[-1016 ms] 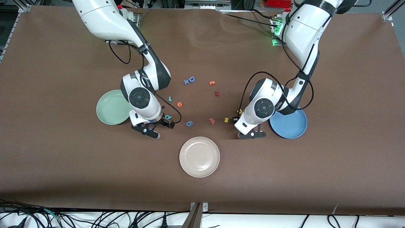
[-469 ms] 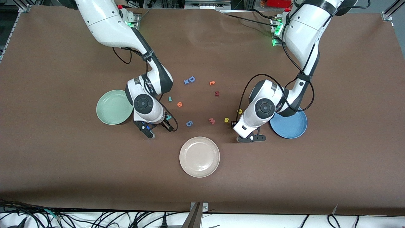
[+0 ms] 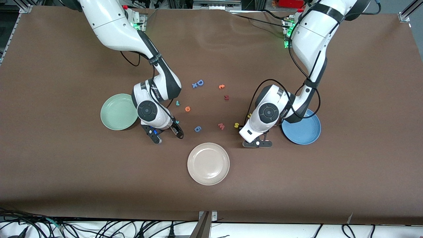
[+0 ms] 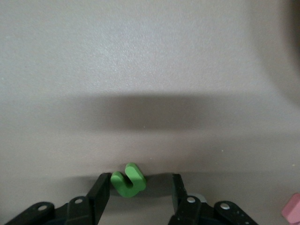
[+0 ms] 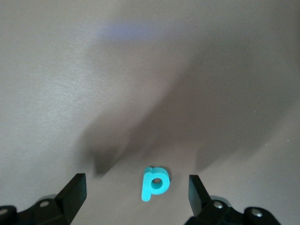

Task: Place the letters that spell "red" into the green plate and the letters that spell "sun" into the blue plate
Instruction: 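Grasp the yellow u with the left gripper while the right gripper grasps the p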

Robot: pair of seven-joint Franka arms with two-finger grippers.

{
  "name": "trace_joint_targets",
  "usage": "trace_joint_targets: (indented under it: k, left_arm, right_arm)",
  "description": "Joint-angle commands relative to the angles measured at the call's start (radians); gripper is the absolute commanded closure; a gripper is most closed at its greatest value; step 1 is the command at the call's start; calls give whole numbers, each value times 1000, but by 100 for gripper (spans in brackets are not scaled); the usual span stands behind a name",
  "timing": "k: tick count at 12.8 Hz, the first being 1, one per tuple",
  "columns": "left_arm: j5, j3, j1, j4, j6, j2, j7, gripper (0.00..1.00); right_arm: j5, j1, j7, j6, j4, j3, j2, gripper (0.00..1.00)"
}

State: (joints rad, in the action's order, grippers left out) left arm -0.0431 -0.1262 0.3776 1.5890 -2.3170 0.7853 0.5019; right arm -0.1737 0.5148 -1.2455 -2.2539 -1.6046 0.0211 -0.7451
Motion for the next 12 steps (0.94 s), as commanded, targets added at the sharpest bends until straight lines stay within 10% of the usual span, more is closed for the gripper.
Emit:
trace_joint_targets:
  k: [1,6,12]
  left_arm:
    - [-40,11,10,-24,-1,17,17,41]
    - [-40,11,3,-24,7,15,13,100]
    - [-41,14,-32,-41,145,-70,6,100]
  right_arm:
    - [-20,14,-12,10,15,5,-17,24]
    - [-18,22,-9,13,-1,5,-17,33]
    - [-16,24,11,16,-29,6,-11,43]
